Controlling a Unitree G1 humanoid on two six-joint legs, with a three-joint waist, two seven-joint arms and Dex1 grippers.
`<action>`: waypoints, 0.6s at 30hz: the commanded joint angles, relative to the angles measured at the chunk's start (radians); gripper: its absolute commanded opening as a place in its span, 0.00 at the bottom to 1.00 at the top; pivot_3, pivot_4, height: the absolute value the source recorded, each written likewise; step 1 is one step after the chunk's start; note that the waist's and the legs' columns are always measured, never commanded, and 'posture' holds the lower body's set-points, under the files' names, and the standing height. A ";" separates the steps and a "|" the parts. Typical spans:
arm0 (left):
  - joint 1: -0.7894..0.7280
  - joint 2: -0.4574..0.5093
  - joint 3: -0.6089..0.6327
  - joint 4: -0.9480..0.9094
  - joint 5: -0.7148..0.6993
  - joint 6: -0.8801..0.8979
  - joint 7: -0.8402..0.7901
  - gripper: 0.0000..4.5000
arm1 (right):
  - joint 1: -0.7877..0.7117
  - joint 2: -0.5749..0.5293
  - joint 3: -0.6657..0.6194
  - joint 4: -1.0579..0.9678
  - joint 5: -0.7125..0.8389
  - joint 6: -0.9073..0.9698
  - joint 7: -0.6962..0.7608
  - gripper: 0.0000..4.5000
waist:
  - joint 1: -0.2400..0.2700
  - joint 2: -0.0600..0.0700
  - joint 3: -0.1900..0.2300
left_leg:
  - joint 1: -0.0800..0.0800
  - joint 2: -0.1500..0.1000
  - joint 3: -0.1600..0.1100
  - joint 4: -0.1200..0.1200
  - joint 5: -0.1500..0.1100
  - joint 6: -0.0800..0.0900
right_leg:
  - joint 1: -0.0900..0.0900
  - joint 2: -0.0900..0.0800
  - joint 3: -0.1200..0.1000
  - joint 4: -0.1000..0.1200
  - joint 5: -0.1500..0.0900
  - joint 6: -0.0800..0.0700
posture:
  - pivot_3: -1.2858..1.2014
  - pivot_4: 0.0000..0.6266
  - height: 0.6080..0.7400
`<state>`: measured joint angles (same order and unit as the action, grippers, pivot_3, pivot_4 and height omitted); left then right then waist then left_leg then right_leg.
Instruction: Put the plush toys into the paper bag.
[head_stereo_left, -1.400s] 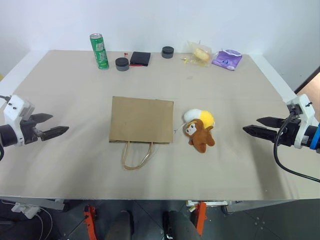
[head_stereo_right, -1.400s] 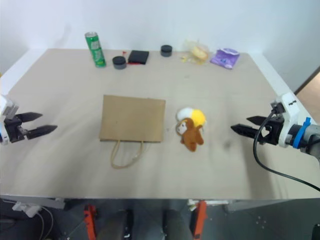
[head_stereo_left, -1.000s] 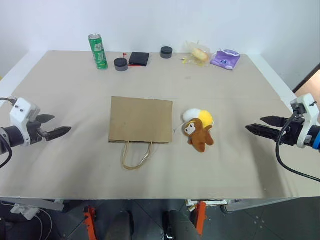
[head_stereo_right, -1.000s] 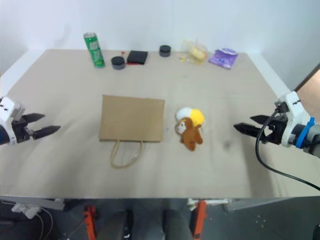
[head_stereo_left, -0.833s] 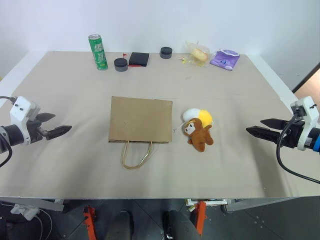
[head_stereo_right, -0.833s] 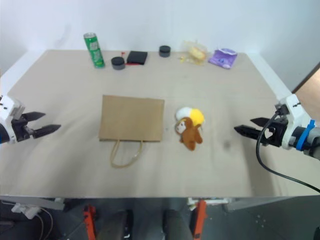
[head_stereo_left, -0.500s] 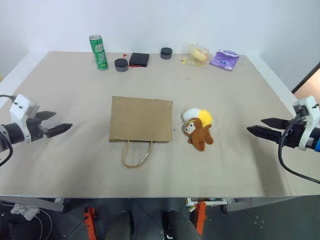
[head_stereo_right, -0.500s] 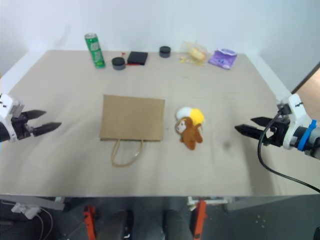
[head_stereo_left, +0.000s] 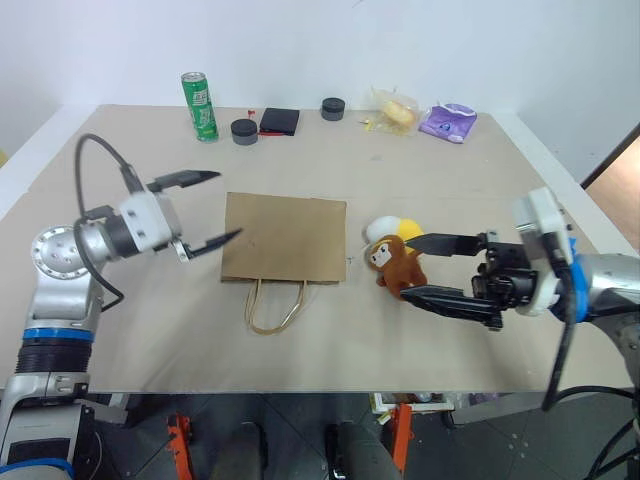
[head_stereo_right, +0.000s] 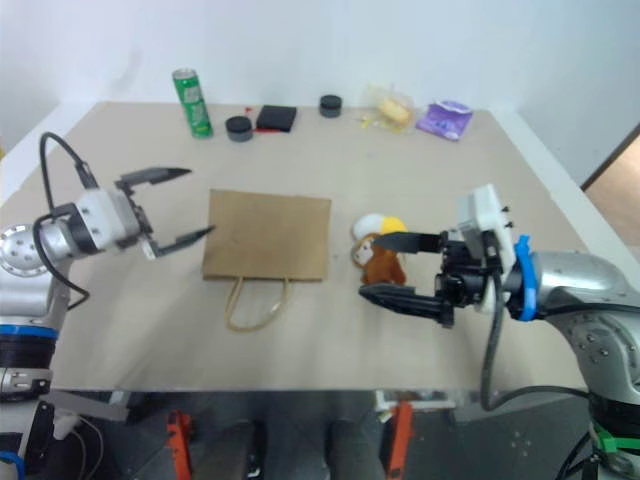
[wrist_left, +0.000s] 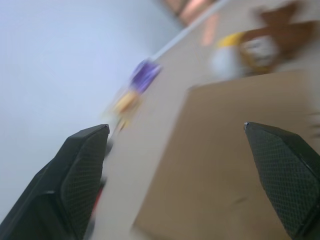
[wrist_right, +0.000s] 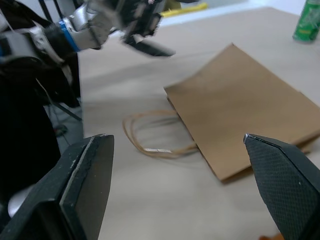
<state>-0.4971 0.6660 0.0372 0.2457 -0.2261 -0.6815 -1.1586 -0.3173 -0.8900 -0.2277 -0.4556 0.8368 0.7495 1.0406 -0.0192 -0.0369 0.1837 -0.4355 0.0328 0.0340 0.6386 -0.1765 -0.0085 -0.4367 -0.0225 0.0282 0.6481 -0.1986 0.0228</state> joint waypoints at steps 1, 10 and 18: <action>0.024 0.020 -0.046 0.032 -0.019 -0.231 -0.077 0.99 | 0.010 -0.004 -0.005 -0.019 -0.038 -0.056 -0.004 1.00 | 0.001 0.000 0.000 | 0.000 0.000 0.000 0.000 0.000 0.000 | 0.000 0.000 0.000 0.000 0.000 0.000 | 0.52 0.24 1.00; -0.117 0.061 -0.113 0.402 0.036 -0.664 -0.089 0.99 | 0.068 0.006 -0.033 -0.077 -0.023 -0.063 -0.045 1.00 | 0.002 0.000 0.000 | 0.000 0.004 0.004 0.001 0.003 0.005 | 0.000 0.001 -0.001 0.000 0.002 -0.004 | 0.52 0.24 1.00; -0.173 0.033 -0.175 0.543 0.153 -0.764 0.038 0.99 | 0.088 0.003 -0.038 -0.089 -0.014 -0.062 -0.072 1.00 | 0.001 0.000 0.000 | 0.000 0.005 0.007 0.001 0.003 0.005 | 0.000 0.000 0.000 0.000 0.004 -0.001 | 0.52 0.24 1.00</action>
<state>-0.6463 0.7067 -0.1314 0.7835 -0.0945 -1.4274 -1.1612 -0.2242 -0.8830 -0.2302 -0.5118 0.8029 0.6994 0.9751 -0.0180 -0.0372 0.1837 -0.4358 0.0373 0.0405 0.6399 -0.1733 -0.0035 -0.4371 -0.0224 0.0279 0.6477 -0.1936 0.0225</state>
